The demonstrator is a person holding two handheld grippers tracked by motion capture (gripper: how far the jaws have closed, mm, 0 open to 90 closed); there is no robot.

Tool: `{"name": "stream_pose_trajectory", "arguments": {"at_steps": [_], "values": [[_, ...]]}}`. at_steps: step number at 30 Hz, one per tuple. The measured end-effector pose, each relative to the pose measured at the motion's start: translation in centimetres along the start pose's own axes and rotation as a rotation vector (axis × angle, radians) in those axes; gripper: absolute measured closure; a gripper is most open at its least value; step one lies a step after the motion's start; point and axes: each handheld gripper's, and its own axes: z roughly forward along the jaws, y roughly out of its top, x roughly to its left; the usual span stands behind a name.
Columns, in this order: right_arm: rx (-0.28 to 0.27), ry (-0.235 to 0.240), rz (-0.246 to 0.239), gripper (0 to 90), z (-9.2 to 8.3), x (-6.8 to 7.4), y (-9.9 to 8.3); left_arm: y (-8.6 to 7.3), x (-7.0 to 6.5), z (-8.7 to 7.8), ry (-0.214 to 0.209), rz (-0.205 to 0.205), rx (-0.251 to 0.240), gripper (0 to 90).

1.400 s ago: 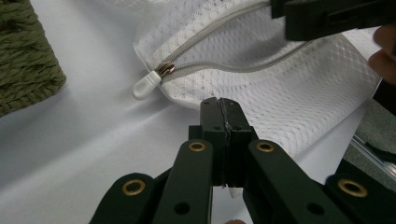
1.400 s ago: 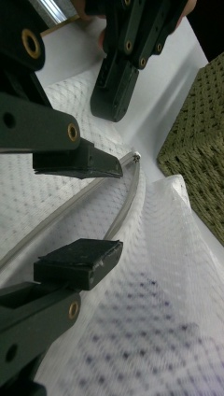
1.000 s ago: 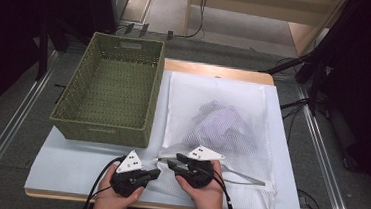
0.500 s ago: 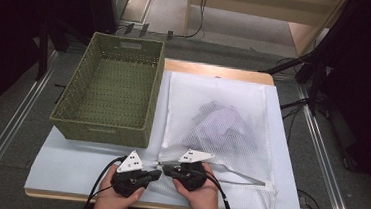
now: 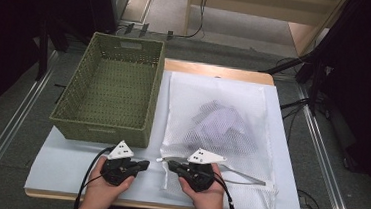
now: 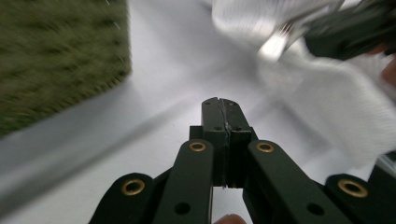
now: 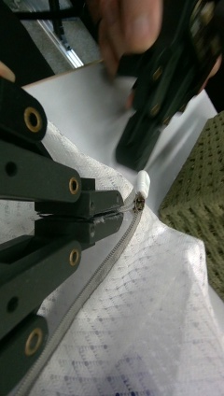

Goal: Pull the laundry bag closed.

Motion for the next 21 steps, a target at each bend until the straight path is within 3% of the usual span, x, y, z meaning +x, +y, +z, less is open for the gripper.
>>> {"name": "stream_pose_trajectory", "arguments": {"at_steps": [4, 8, 11, 13, 15, 18, 21], "values": [[0.013, 0.003, -0.013, 90.0, 0.2, 0.3, -0.1, 1.2, -1.1, -0.3, 0.021, 0.007, -0.079, 90.0], [0.029, -0.003, -0.032, 90.0, 0.5, 0.5, -0.4, 2.1, -2.0, -0.9, -0.063, 0.027, -0.155, 88.0], [0.027, -0.010, -0.041, 89.9, 0.5, 0.6, -0.4, 2.0, -2.4, -0.9, -0.071, 0.053, -0.170, 84.1], [0.025, -0.016, -0.039, 89.9, 0.4, 0.5, -0.4, 1.7, -1.8, -0.9, -0.083, 0.010, -0.159, 79.9], [0.024, -0.022, -0.039, 89.9, 0.3, 0.5, -0.5, 1.3, -0.7, -0.9, -0.113, -0.065, -0.149, 76.1], [0.020, -0.030, -0.041, 89.8, 0.3, 0.5, -0.5, 0.7, 0.7, -0.6, -0.203, -0.177, -0.110, 69.6], [0.023, -0.032, -0.047, 89.8, 0.5, 0.6, -0.6, 0.4, 1.2, -0.2, -0.264, -0.241, -0.100, 64.3]]}}
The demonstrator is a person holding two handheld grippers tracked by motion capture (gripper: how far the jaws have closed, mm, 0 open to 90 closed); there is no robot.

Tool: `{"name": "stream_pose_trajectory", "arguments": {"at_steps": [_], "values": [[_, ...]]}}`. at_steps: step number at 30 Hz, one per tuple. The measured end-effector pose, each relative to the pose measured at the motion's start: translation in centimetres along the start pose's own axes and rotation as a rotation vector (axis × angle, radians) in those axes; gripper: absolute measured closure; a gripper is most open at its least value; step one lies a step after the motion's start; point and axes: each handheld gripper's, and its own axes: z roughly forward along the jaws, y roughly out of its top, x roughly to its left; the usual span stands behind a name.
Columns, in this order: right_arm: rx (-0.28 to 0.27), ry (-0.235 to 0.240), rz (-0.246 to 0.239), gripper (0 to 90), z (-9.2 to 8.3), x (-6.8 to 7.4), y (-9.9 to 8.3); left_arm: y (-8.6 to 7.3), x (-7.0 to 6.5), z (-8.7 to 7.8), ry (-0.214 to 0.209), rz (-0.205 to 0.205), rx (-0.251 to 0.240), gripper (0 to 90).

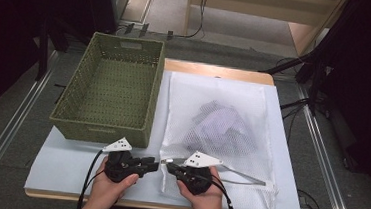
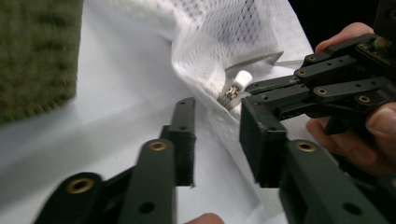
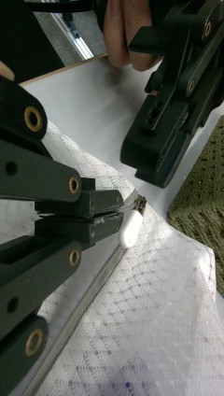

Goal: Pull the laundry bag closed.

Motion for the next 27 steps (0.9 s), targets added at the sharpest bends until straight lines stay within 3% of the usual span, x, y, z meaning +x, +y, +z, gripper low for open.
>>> {"name": "stream_pose_trajectory", "arguments": {"at_steps": [3, 7, 9, 12, 15, 20, 27], "values": [[0.001, -0.001, -0.011, 89.7, 0.2, 0.2, 0.0, 0.1, 0.0, 0.3, -0.048, -0.028, 0.011, 61.2], [-0.006, -0.002, -0.010, 89.7, 0.1, 0.2, 0.0, 0.1, 0.1, 0.7, -0.063, -0.062, 0.043, 60.2], [-0.007, 0.001, -0.010, 89.7, 0.1, 0.2, 0.0, 0.1, 0.1, 0.8, -0.071, -0.076, 0.043, 65.4], [-0.005, 0.002, -0.007, 89.6, 0.2, 0.2, -0.1, 0.3, 0.2, 1.0, -0.053, -0.065, 0.047, 76.8], [-0.006, 0.009, -0.003, 89.2, 0.1, 0.1, -0.1, 0.2, 0.4, 0.9, -0.086, -0.067, 0.040, 87.5], [0.000, 0.043, 0.021, 82.7, 0.1, -0.4, -0.1, 0.2, 0.2, 0.8, -0.059, -0.016, 0.033, 89.1], [-0.040, 0.067, 0.099, 71.4, -0.6, -1.3, 0.1, 0.1, -0.9, 0.7, 0.030, 0.098, 0.022, 89.3]]}}
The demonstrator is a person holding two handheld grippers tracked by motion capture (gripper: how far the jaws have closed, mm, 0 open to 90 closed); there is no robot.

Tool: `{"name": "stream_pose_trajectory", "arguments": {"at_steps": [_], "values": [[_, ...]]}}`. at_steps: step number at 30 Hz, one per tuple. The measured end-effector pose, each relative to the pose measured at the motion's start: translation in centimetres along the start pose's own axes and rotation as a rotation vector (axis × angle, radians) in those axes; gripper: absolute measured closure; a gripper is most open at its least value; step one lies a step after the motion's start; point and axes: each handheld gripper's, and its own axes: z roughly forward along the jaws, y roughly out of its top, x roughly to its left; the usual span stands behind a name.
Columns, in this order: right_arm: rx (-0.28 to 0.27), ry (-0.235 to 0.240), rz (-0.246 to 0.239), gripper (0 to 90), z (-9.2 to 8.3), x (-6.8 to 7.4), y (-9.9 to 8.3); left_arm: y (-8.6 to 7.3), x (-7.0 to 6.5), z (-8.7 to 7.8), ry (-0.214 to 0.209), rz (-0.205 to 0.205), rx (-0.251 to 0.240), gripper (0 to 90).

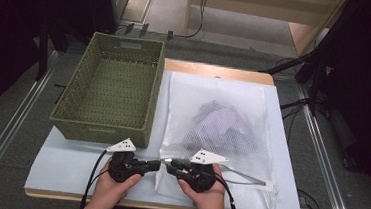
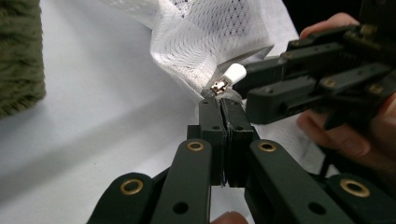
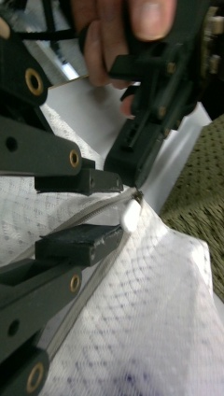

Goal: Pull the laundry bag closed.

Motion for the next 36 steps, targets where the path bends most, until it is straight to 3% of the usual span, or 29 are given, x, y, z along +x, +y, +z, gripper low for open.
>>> {"name": "stream_pose_trajectory", "arguments": {"at_steps": [2, 7, 12, 19, 29, 31, 32, 33, 36], "values": [[-0.012, -0.002, 0.023, 70.3, -0.1, -0.2, 0.1, 0.0, -0.3, 0.1, 0.014, 0.033, 0.001, 89.4], [-0.022, 0.014, 0.027, 74.2, 0.1, 0.1, 0.3, -0.1, -0.7, 0.0, 0.049, 0.085, 0.006, 89.4], [-0.039, 0.052, 0.048, 79.6, 0.5, 0.3, 0.6, -0.3, -0.9, -0.1, 0.064, 0.108, 0.004, 89.3], [-0.027, 0.044, 0.055, 84.5, 0.8, 0.4, 0.5, -0.3, -1.3, -0.1, 0.069, 0.129, -0.004, 89.5], [-0.021, -0.009, 0.013, 87.7, 0.8, 0.8, 0.3, -0.2, -1.5, -0.3, 0.112, 0.126, -0.012, 90.0], [-0.015, -0.051, 0.006, 87.7, 0.7, 0.6, 0.2, 0.0, -1.2, -0.8, 0.108, 0.106, -0.036, 90.0], [-0.017, -0.054, 0.017, 87.8, 0.6, 0.4, 0.1, 0.0, -1.0, -1.1, 0.125, 0.099, -0.040, 90.0], [-0.026, -0.092, 0.030, 87.8, 0.4, 0.1, 0.0, 0.0, -0.7, -1.6, 0.139, 0.089, -0.054, 90.0], [-0.074, -0.098, 0.086, 87.8, -0.7, -1.1, 0.0, 0.0, 0.6, -2.7, 0.141, 0.026, -0.090, 90.0]]}}
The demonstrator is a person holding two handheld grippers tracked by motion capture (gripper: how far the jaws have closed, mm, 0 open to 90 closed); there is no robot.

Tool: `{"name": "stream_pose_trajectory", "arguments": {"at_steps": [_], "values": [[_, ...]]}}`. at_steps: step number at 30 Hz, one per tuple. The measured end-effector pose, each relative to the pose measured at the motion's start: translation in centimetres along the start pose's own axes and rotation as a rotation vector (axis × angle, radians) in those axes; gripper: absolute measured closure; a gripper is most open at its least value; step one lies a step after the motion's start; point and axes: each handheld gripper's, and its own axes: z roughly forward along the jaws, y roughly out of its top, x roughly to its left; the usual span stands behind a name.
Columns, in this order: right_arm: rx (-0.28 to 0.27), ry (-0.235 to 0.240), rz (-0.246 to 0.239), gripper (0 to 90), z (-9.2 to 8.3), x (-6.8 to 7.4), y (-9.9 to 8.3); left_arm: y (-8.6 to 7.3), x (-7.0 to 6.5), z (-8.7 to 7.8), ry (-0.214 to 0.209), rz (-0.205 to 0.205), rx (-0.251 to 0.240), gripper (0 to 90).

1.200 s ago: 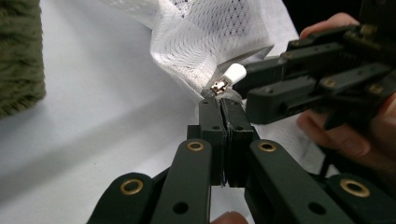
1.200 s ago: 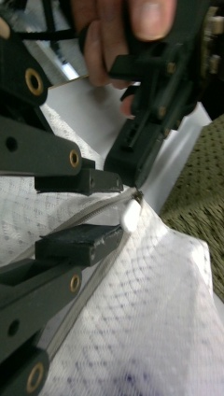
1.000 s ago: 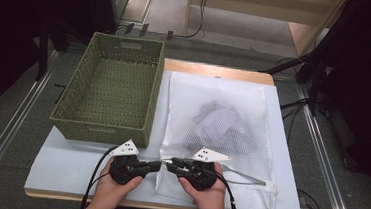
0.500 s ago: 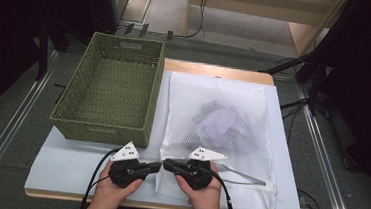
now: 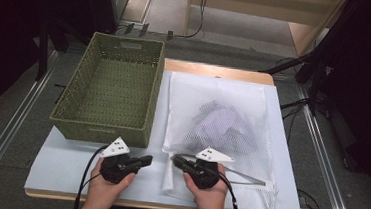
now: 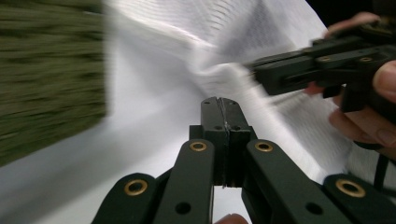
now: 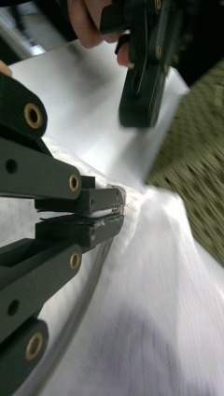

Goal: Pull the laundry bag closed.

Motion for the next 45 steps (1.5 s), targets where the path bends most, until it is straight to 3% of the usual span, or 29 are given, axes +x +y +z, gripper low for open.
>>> {"name": "stream_pose_trajectory", "arguments": {"at_steps": [2, 3, 4, 6, 9, 11, 13, 18, 19, 22, 30, 34, 37, 39, 42, 45], "values": [[-0.019, 0.022, -0.007, 87.7, -0.5, -0.1, 0.2, 0.0, 0.5, 0.2, -0.053, -0.051, 0.001, 90.0], [-0.025, 0.035, -0.022, 87.8, -0.5, 0.1, 0.3, -0.1, 0.5, 0.5, -0.077, -0.063, 0.006, 86.5], [-0.026, 0.044, -0.033, 87.7, -0.4, 0.5, 0.4, -0.2, 0.2, 0.9, -0.090, -0.066, 0.019, 77.5], [-0.014, 0.052, -0.065, 87.7, 0.0, 1.2, 0.3, -0.3, -0.5, 1.6, -0.123, -0.053, 0.036, 66.1], [0.007, 0.063, -0.093, 87.6, 0.6, 1.9, 0.1, -0.2, -1.4, 2.1, -0.155, -0.023, 0.054, 59.2], [0.013, 0.073, -0.090, 87.6, 0.9, 2.1, 0.0, -0.2, -1.3, 2.4, -0.168, -0.029, 0.064, 56.7], [0.011, 0.083, -0.090, 87.6, 0.9, 2.2, -0.1, -0.3, -1.1, 2.6, -0.157, -0.037, 0.087, 60.9], [0.015, 0.092, -0.089, 87.6, 1.1, 2.4, -0.1, -0.4, -0.8, 2.7, -0.174, -0.032, 0.083, 86.2], [0.016, 0.094, -0.088, 87.6, 1.1, 2.4, -0.1, -0.4, -0.8, 2.7, -0.172, -0.023, 0.081, 87.9], [0.014, 0.086, -0.098, 87.6, 1.1, 2.4, -0.1, -0.4, -0.9, 2.5, -0.165, -0.005, 0.079, 89.1], [0.019, 0.035, -0.090, 87.7, 0.8, 1.7, -0.2, -0.2, -0.4, 1.4, -0.152, -0.012, 0.043, 89.5], [0.011, 0.045, -0.093, 87.7, 0.6, 1.6, 0.0, -0.4, -0.2, 1.3, -0.143, -0.005, 0.051, 89.3], [0.015, 0.043, -0.099, 87.7, 0.7, 1.8, -0.1, -0.5, 0.1, 1.4, -0.166, -0.038, 0.052, 87.2], [0.013, 0.056, -0.099, 87.7, 0.7, 1.7, 0.0, -0.5, 0.3, 1.5, -0.187, -0.061, 0.042, 80.3], [0.007, 0.069, -0.109, 87.6, 0.8, 1.9, 0.1, -0.5, 0.2, 1.9, -0.211, -0.062, 0.045, 74.2], [0.008, 0.078, -0.115, 87.6, 0.8, 2.0, 0.0, -0.6, 0.0, 2.2, -0.238, -0.062, 0.052, 79.1]]}}
